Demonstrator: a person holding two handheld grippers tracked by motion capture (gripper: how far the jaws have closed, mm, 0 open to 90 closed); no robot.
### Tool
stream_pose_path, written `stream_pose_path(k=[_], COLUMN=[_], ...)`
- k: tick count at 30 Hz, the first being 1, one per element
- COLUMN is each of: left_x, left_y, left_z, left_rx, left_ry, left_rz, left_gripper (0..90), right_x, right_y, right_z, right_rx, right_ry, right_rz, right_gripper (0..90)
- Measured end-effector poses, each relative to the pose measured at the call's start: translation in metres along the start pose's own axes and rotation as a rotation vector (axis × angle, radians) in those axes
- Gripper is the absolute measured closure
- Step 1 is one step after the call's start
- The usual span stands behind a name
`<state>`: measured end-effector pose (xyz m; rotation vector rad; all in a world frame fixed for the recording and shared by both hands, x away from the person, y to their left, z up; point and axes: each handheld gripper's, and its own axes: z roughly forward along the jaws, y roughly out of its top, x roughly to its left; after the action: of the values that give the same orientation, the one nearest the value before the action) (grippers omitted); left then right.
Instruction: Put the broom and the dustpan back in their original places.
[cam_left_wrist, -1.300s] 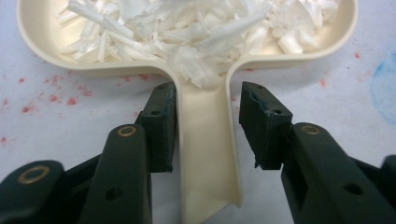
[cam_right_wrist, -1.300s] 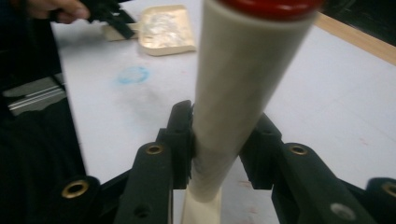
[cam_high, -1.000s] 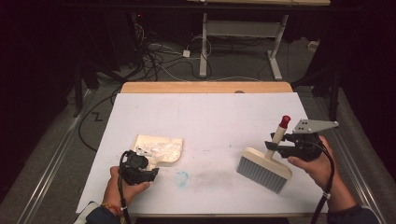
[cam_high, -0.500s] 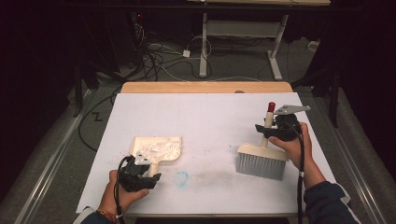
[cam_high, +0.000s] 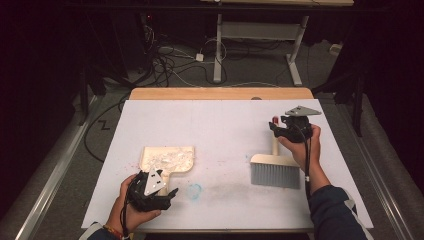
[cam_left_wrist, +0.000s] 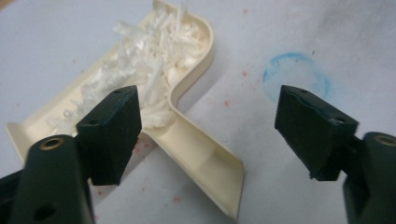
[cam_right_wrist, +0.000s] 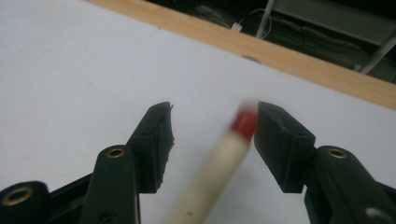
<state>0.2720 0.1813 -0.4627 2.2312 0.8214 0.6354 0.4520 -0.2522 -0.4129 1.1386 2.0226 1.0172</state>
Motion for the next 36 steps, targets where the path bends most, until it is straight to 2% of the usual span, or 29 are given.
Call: stream_pose_path(k=[3, 5, 10, 12, 15, 18, 20, 26, 32, 36], left_x=[0.000, 0.000, 0.003, 0.005, 0.006, 0.005, 0.003, 0.002, -0.002, -0.003], left_y=[-0.002, -0.003, -0.008, -0.010, -0.012, -0.012, -0.012, -0.012, -0.011, -0.011], left_z=[-0.002, -0.003, -0.003, -0.003, -0.003, -0.002, -0.003, -0.003, -0.002, -0.001], left_rx=[-0.025, -0.039, -0.030, -0.034, -0.047, -0.048, -0.055, -0.057, -0.057, -0.051], left_ry=[0.006, 0.004, 0.058, 0.066, 0.065, 0.070, 0.071, 0.065, 0.062, 0.081], left_rz=[0.004, 0.006, 0.020, 0.012, -0.005, 0.010, 0.023, 0.017, 0.032, 0.036], left_gripper=[20.1, 20.1, 18.6, 18.5, 18.2, 17.8, 17.8, 17.8, 17.8, 16.8], right_x=[0.003, 0.006, 0.010, 0.011, 0.013, 0.016, 0.020, 0.024, 0.029, 0.034], right_y=[0.001, 0.001, 0.001, 0.001, 0.000, 0.000, 0.000, -0.001, -0.003, -0.003], right_z=[-0.003, -0.004, -0.008, -0.011, -0.015, -0.021, -0.025, -0.038, -0.048, -0.053], right_rx=[-0.014, -0.013, -0.036, -0.051, -0.072, -0.085, -0.086, -0.135, -0.181, -0.192], right_ry=[0.019, 0.015, 0.046, 0.037, 0.046, 0.067, 0.059, 0.073, 0.072, 0.082], right_rz=[-0.009, -0.026, -0.035, -0.043, -0.043, -0.050, -0.073, -0.076, -0.073, -0.080], right_gripper=[46.1, 45.6, 44.0, 43.3, 41.5, 39.5, 37.1, 33.3, 30.6, 27.7])
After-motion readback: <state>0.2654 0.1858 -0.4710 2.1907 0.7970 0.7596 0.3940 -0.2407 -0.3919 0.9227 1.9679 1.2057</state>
